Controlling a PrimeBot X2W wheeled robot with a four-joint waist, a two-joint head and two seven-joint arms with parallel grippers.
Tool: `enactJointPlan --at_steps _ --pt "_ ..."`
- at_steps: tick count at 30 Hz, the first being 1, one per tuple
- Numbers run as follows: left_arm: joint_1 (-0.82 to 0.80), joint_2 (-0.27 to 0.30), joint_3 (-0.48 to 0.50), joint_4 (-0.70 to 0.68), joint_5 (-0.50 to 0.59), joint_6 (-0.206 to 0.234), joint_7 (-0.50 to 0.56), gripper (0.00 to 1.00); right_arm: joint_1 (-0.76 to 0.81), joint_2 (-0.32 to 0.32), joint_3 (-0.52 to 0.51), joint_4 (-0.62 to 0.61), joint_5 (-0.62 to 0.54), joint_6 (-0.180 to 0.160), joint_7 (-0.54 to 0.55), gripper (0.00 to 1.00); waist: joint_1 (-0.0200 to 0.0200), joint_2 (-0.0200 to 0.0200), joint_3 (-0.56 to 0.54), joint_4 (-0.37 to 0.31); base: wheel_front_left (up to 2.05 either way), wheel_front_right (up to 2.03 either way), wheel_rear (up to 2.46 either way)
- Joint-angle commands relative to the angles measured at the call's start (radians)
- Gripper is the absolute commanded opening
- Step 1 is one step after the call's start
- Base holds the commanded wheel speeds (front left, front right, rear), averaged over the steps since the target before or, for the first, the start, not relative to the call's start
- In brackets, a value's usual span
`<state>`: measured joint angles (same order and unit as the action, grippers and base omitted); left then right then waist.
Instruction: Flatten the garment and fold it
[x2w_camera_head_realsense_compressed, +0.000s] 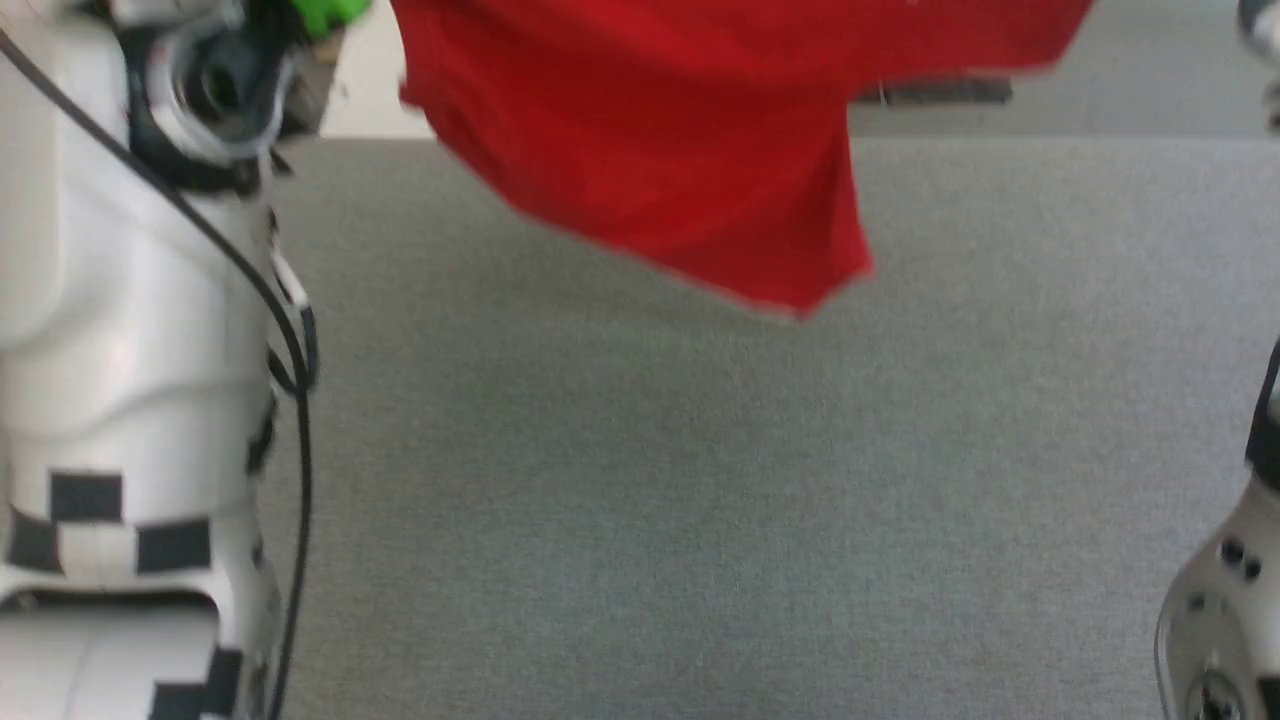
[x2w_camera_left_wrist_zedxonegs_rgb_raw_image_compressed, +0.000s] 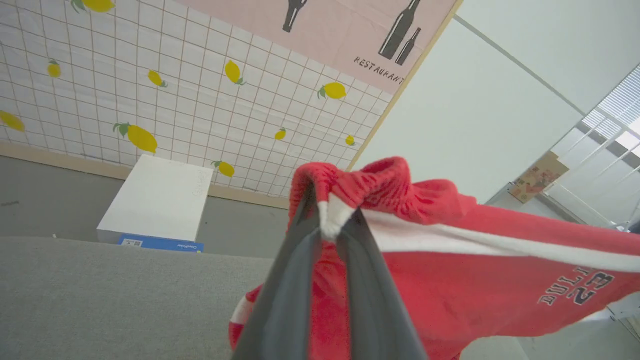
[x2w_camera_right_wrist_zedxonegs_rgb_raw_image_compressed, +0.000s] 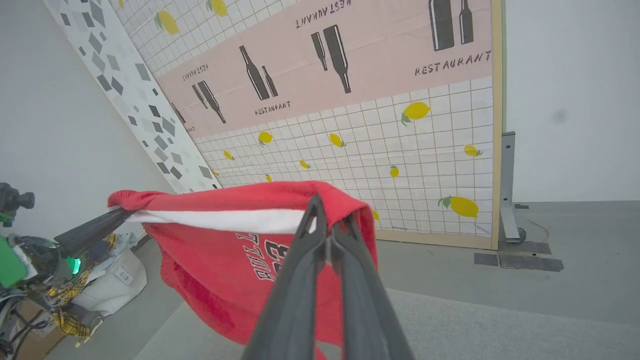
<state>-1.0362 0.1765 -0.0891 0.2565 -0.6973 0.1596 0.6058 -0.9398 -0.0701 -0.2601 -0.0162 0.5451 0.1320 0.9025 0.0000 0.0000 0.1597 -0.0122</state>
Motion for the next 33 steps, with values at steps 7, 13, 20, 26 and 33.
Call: enactJointPlan --at_steps 7,13,20,26,33 --pt "-0.240 0.027 -0.003 0.110 0.093 0.012 -0.140 0.00 -0.278 0.008 0.034 0.162 -0.083 -0.001 -0.164 0.00 0.0000 0.0000 0.273 -0.101 0.00 0.00 0.00" --pt "-0.333 0.028 0.001 0.181 0.114 -0.011 -0.253 0.00 -0.423 -0.015 0.062 0.265 -0.121 -0.001 -0.308 0.00 0.0000 0.0000 0.363 -0.125 0.00 0.00 0.00" --pt "-0.333 0.009 0.015 0.264 0.088 -0.060 -0.345 0.00 -0.451 -0.038 0.097 0.340 -0.093 -0.001 -0.384 0.00 0.0000 0.0000 0.408 -0.127 0.00 0.00 0.00" --pt "-0.246 -0.023 0.016 0.360 0.046 -0.120 -0.400 0.00 -0.315 -0.068 0.198 0.320 0.002 -0.001 -0.386 0.00 0.0000 0.0000 0.369 -0.102 0.00 0.00 0.00" --pt "-0.084 -0.057 0.014 0.429 0.003 -0.192 -0.454 0.00 -0.050 -0.088 0.248 0.215 0.110 -0.001 -0.359 0.00 0.0000 0.0000 0.230 -0.068 0.00 0.00 0.00"
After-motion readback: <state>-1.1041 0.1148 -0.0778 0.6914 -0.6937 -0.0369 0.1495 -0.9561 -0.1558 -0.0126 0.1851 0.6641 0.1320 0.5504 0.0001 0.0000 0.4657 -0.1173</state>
